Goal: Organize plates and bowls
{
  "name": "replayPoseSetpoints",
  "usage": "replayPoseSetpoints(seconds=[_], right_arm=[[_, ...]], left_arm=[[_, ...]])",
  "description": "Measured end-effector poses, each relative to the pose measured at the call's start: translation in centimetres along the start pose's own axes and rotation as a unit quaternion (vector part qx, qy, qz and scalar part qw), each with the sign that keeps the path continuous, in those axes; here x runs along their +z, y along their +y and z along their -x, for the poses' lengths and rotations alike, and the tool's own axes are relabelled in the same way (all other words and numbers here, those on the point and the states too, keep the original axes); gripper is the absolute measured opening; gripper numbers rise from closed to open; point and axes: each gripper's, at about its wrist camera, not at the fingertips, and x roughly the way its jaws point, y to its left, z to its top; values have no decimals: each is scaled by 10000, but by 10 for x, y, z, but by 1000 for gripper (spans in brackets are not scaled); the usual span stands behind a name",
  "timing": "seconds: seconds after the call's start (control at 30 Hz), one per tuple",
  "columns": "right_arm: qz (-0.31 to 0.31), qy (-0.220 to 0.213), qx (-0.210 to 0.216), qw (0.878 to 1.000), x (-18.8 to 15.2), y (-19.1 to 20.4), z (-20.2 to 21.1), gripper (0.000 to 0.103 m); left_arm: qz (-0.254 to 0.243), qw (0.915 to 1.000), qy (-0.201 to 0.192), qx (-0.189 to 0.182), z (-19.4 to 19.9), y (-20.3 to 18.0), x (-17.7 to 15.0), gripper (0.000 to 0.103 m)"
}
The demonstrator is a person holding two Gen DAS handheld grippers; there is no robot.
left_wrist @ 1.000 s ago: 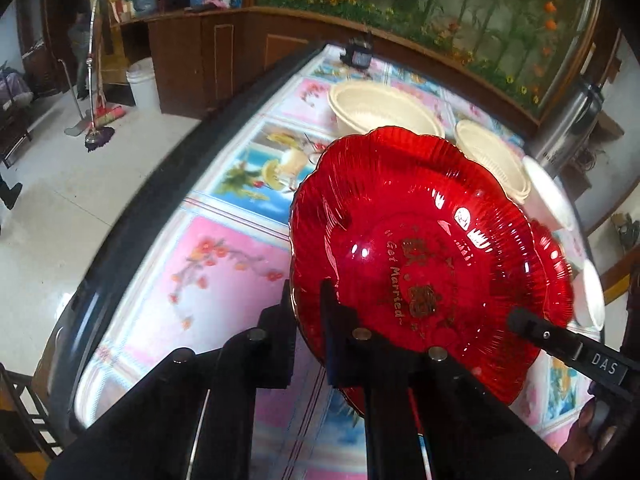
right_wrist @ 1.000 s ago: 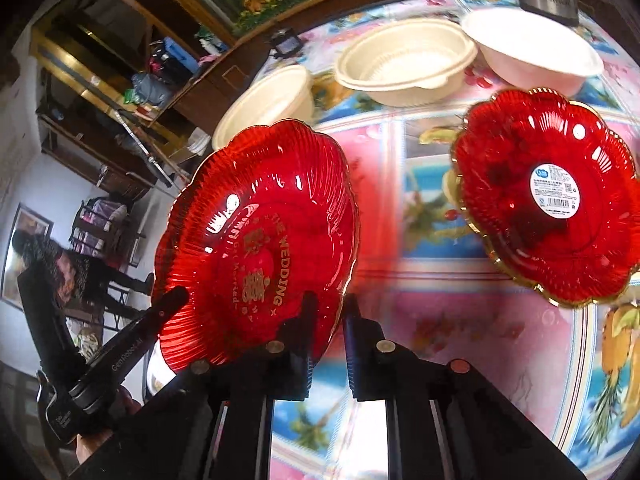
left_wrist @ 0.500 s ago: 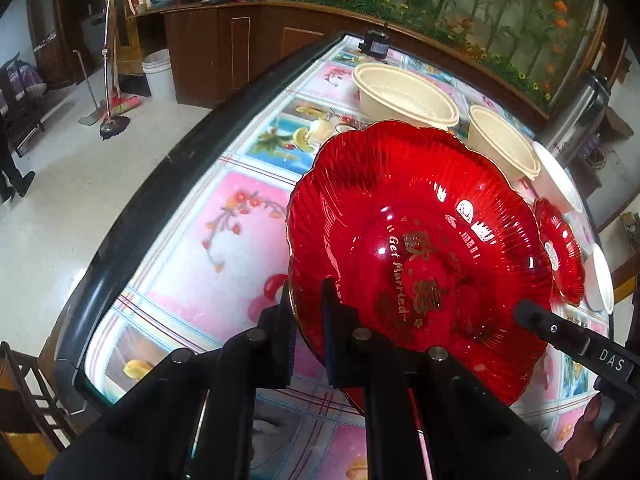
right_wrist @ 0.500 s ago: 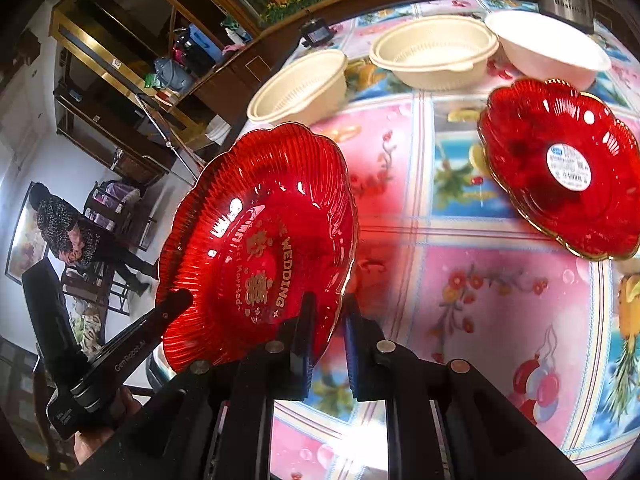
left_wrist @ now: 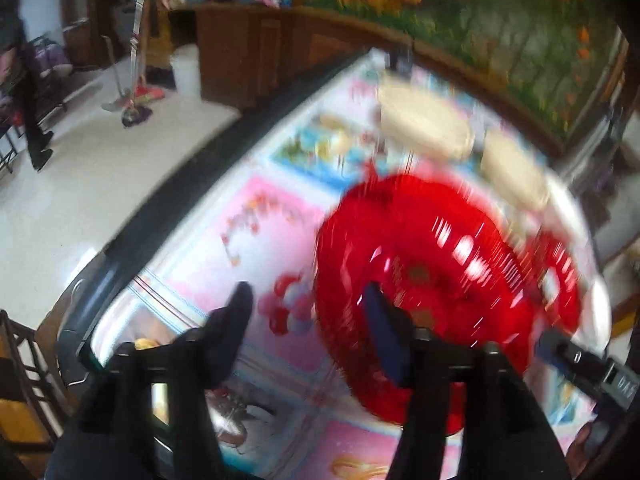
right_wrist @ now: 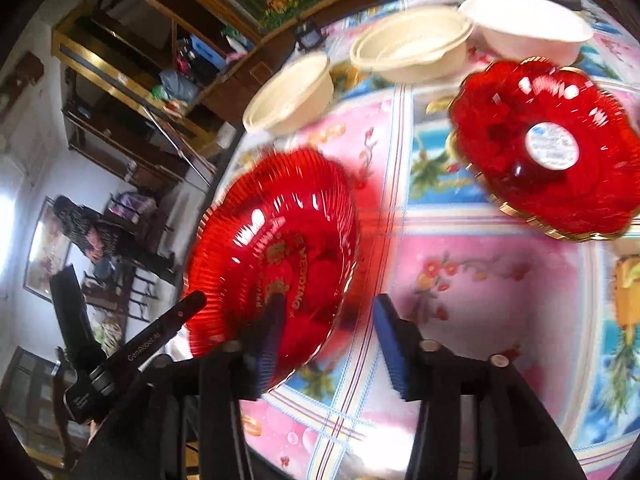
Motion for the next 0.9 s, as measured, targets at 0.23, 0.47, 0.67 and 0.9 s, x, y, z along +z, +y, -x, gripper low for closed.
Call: replayPoseSetpoints(seconds=[0.23, 0.47, 0.67, 0.9], right_arm=[[-496, -953, 110, 9941, 8, -43, 78, 80], [-1509, -1293, 32, 9801, 21, -116, 116, 88], [-1823, -1179, -50, 9761, 39, -152, 110, 85], [-1956, -987, -192, 9755, 55, -174, 89, 71]], left_arm=[[-524, 9913, -587, -1059, 45, -81, 7, 84], [-1365, 9761, 165, -1684, 8, -195, -3, 84], [-1307, 9810, 629, -1292, -40, -233, -1, 84], [-1335, 9804, 1033, -1018, -75, -250, -3, 84]])
